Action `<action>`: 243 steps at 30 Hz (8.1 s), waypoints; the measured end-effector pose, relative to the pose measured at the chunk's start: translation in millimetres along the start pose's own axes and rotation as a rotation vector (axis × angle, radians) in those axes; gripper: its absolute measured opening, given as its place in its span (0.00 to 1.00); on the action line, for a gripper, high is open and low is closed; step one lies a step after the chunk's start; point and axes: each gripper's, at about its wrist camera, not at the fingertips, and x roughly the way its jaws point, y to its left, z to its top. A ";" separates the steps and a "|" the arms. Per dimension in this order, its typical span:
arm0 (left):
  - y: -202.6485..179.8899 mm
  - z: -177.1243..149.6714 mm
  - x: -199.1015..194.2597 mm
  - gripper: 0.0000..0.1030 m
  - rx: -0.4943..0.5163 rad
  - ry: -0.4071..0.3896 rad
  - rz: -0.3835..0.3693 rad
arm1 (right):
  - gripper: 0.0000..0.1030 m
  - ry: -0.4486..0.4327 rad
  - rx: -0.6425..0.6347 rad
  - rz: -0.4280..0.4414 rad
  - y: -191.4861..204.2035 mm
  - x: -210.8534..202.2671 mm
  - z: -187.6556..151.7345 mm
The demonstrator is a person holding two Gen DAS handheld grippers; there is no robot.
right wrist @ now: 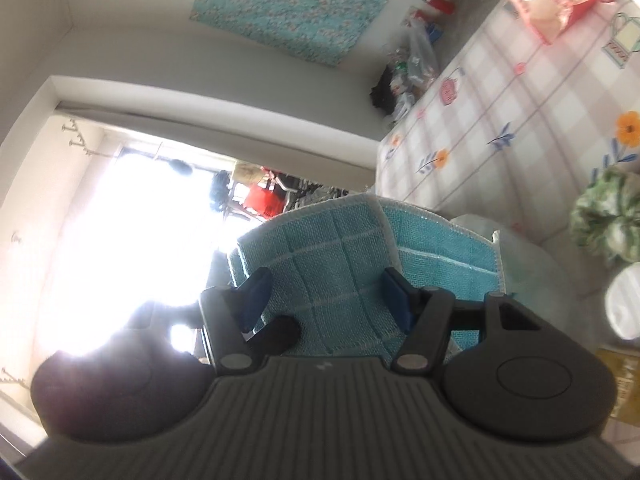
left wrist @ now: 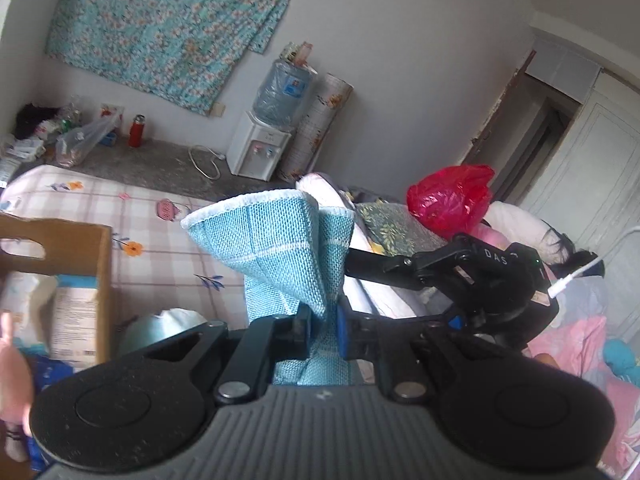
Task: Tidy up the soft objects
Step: 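Lift the blue towel with the right tool toward the cardboard box, then lower the blue towel into the box and open the right tool, then reach the right tool to the orange-striped cloth and grasp it, then carry the orange-striped cloth with the right tool into the box and release, then reach the right tool to the white yogurt cup and grasp it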
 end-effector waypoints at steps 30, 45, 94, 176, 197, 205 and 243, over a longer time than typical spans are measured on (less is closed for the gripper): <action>178.3 -30.9 -36.1 0.12 0.229 0.283 0.813 | 0.59 0.445 -0.049 -0.118 56.1 361.1 -105.0; 199.7 -34.1 -11.1 0.35 0.243 0.353 0.828 | 0.59 0.371 -0.173 -0.106 65.1 292.9 -91.5; 13.7 -47.8 -75.4 0.76 0.387 -0.078 0.579 | 0.79 -0.250 -0.423 -0.410 48.7 -56.3 -113.6; -39.1 -130.9 -21.5 0.40 0.210 -0.156 0.026 | 0.36 -0.166 -0.400 -0.524 36.3 -20.7 -147.0; 143.4 -107.6 -186.4 0.40 -0.116 -0.127 0.678 | 0.37 0.577 -0.420 -0.382 88.5 368.0 -227.9; 145.5 -120.5 -196.0 0.40 -0.117 -0.122 0.685 | 0.42 0.754 -0.373 -0.466 52.1 414.8 -264.7; -55.8 -137.8 69.1 0.61 0.314 0.041 0.074 | 0.67 -0.202 -0.455 -0.710 -6.1 -14.8 -112.8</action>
